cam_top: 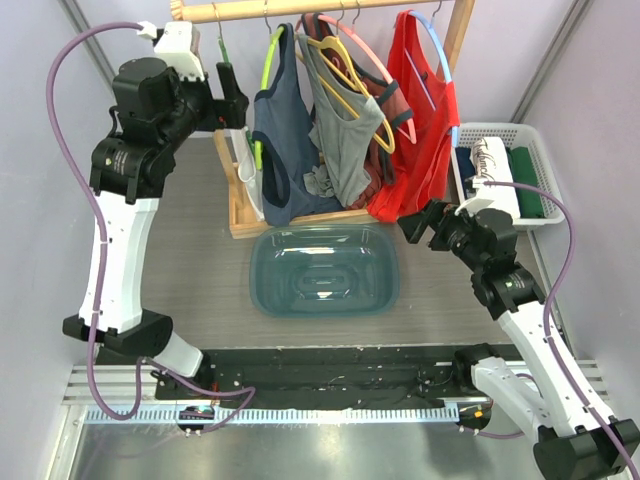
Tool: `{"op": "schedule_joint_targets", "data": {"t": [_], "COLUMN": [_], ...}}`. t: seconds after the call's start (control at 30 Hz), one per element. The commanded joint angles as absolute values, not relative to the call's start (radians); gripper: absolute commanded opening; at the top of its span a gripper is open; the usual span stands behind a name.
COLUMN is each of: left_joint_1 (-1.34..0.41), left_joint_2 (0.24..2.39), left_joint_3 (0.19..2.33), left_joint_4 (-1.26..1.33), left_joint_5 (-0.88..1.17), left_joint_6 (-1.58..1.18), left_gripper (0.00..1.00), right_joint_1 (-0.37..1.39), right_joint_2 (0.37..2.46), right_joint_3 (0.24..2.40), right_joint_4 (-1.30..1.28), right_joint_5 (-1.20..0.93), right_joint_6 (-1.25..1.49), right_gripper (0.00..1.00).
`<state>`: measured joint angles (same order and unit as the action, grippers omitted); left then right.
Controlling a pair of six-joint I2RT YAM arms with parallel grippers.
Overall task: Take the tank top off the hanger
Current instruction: Pick up the hanger from the clothesline.
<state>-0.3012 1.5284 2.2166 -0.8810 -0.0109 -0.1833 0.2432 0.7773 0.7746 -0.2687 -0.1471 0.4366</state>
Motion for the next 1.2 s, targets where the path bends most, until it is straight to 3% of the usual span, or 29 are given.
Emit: {"op": "schedule_joint_targets", "data": {"t": [0.0, 0.3, 0.43, 0.7, 0.93, 1.17], "left_joint_1": [-0.343, -0.391, -0.391, -0.391, -0.391, -0.388], "left_joint_2": [1.561, 1.689, 1.730, 1.752, 1.741, 1.713], "left_joint_3": [2.284, 2.330, 2.345, 2.352, 2.290, 2.241], "left_joint_4": [-0.767, -0.672, -0.658, -0.630, -0.634, -0.632], "left_joint_5": [-0.161, -0.380, -0.428, -0.445, -0.466, -0.472], "left_joint_6": [-0.207, -0.187, -0.181, -0.193, -0.189, -0.170], "left_gripper": [0.93, 0.87, 0.75, 0.63, 0.37, 0.26], "right_joint_1": [0.259, 0.279, 0.282, 0.284, 0.284, 0.284], "right_joint_2": [0.769, 0.765, 0.759, 0.762, 0.767, 0.773], "right_joint_3": [0.811, 0.815, 0.816, 0.819, 0.828, 0.830], "right_joint_4": [-0.233, -0.239, -0.250, -0.262, -0.278, -0.272], "right_joint_5": [-0.129, -0.132, -0.132, -0.140, -0.138, -0.143], "right_joint_6": [0.410, 0.407, 0.407, 0.408, 0.396, 0.393], "right_gripper": [0.97, 0.96, 0.95, 0.93, 0.88, 0.80]}}
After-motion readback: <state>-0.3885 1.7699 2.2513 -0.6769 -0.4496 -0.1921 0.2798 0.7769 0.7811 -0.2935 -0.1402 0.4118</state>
